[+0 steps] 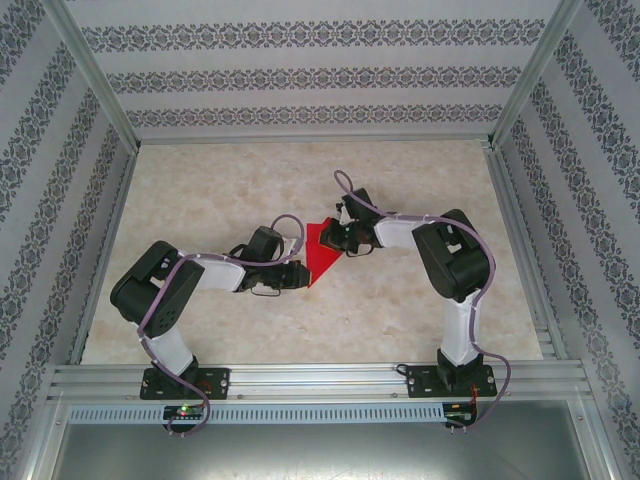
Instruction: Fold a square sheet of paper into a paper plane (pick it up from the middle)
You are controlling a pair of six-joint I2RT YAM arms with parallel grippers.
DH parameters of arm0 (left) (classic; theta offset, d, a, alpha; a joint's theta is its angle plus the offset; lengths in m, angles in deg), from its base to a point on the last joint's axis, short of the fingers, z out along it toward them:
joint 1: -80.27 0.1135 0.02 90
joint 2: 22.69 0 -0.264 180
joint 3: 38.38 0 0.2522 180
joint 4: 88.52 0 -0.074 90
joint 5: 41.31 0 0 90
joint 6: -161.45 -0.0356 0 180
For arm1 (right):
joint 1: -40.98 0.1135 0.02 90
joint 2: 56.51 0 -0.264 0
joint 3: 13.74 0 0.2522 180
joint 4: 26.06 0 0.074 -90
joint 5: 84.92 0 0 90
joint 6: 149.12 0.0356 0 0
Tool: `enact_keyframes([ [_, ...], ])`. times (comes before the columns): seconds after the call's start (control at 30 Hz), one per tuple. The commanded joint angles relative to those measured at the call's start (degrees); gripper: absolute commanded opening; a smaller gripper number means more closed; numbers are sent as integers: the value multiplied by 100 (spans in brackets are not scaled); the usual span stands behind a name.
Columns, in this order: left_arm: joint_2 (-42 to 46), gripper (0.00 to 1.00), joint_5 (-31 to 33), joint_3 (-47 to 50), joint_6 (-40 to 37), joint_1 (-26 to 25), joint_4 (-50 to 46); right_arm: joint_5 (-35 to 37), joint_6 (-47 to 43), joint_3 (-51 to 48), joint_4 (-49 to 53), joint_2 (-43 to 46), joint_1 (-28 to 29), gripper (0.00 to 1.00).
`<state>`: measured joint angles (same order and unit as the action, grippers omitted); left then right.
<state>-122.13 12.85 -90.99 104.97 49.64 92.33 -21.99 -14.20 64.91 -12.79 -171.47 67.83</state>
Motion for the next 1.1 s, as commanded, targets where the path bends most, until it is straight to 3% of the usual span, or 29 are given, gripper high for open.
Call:
enact_keyframes([
  [0.0, -288, 14, 242, 278, -308, -4, -882, 343, -236, 339, 356, -132, -110, 8],
  [0.37, -451, 13, 553, -42, -661, -22, -1559, 314, -482, 946, 809, -360, -257, 9],
  [0.8, -454, 13, 502, -49, -700, -37, -1669, 281, -927, 1703, 1174, -1027, -643, 9],
  [1.07, -420, 13, 421, -6, -691, -34, -1631, 246, -1143, 1952, 1233, -917, -834, 11],
])
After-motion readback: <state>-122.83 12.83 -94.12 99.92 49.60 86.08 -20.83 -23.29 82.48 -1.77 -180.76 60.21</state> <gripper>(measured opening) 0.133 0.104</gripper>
